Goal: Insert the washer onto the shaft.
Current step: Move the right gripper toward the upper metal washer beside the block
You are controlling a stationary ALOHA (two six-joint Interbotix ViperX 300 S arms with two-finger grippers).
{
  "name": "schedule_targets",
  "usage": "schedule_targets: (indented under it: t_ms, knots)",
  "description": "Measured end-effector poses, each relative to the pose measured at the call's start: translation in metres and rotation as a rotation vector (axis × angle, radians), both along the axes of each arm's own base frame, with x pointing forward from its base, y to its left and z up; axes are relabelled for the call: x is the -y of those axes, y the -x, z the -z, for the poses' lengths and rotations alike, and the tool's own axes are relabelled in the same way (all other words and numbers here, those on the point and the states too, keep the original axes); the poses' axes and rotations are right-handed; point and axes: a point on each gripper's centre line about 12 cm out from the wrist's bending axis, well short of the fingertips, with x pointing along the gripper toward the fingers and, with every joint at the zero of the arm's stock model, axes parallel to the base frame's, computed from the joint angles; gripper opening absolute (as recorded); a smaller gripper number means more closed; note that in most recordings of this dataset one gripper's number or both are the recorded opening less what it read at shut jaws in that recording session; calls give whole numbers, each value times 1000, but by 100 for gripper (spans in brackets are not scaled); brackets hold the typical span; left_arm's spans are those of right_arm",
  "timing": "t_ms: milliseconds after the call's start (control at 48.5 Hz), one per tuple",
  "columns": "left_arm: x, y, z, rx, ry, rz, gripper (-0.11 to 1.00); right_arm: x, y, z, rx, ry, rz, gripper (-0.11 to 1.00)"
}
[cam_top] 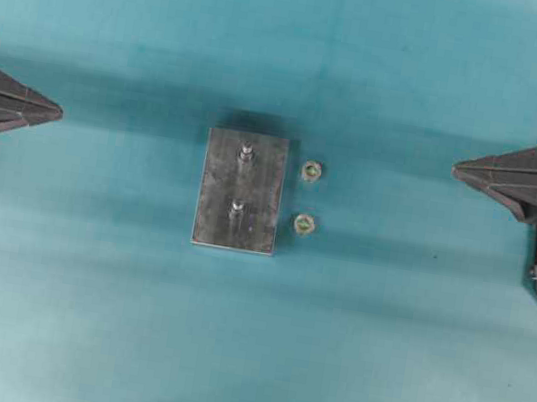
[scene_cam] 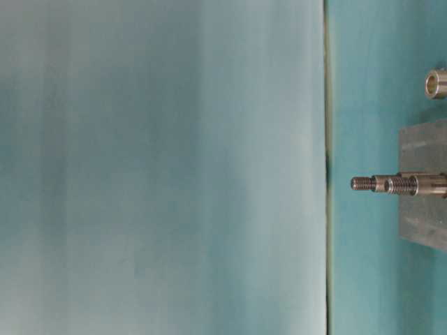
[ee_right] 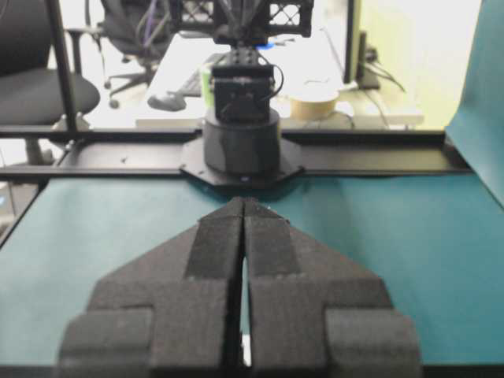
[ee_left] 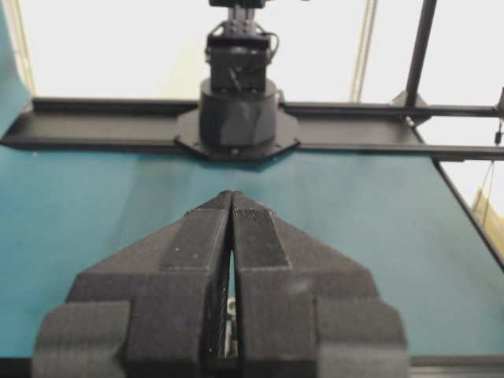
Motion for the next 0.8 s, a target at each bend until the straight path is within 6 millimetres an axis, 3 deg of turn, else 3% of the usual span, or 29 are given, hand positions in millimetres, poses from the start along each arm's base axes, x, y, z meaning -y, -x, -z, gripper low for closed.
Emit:
schedule_targets:
  t_ms: [124,309,536,804]
  knots:
    - [0,-12,31,-167,29,2,0,1,0,11,-49,-45,7,1]
    - [1,-19,55,-338,25,3,0,6,-2,38,-265,-178,42,1]
    - [1,-17,71,-468,22,0,0,15,-20,65,-577,-205,93,1]
    - [1,-16,81,-612,21,-4,0,34,-61,99,-840,-237,166,1]
